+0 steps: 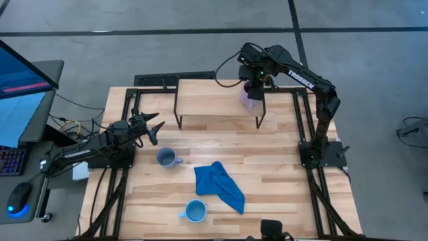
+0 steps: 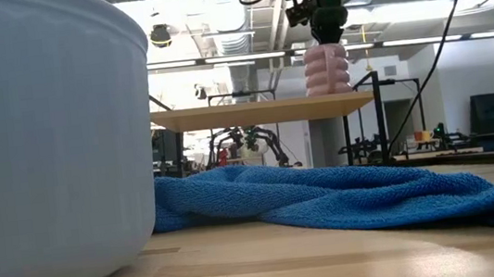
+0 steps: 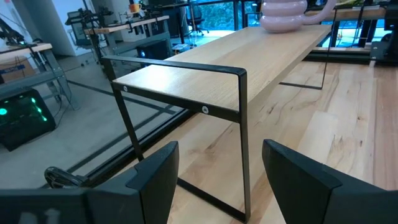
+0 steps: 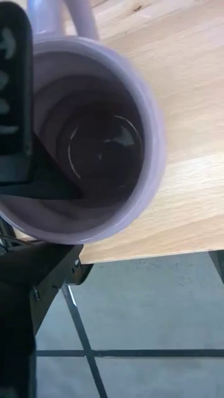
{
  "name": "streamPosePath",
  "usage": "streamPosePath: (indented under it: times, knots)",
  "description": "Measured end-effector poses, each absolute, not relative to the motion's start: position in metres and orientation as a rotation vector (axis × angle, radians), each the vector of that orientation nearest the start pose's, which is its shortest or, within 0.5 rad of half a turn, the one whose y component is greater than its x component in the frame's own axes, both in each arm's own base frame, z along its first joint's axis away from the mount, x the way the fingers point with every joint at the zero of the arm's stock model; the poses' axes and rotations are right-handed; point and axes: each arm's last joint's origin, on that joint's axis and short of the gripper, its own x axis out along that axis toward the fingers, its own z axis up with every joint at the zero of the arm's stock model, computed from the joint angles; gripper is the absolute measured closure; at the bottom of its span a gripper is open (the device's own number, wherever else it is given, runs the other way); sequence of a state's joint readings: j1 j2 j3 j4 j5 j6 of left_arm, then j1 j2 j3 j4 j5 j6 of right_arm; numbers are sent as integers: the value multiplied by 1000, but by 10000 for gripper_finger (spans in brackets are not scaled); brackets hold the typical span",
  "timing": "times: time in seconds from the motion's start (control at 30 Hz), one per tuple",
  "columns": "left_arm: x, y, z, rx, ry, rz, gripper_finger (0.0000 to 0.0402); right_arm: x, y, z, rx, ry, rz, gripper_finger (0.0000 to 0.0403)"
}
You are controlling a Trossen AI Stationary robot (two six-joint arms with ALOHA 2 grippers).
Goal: Stack small to large cups/mugs on shelf
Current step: Put the purple mug on the shelf
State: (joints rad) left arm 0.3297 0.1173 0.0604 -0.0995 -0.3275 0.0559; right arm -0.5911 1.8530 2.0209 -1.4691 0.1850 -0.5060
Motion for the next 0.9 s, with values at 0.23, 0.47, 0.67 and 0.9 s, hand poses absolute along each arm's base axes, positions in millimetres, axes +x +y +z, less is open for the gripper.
streamPosePath:
  times: [0.23, 0.47, 0.67, 0.9]
  knots:
    - [91, 41, 165, 54, 178, 651, 178, 290, -201, 365, -153, 1406, -321, 268]
    - [91, 41, 165, 54, 178, 651, 178, 290, -201, 365, -155, 1400, -324, 270]
    - [91, 41, 165, 54, 178, 651, 178, 291, -204, 366, -201, 1410, -390, 269]
    - [91, 41, 166, 54, 177, 651, 178, 289, -207, 367, -210, 1422, -423, 270]
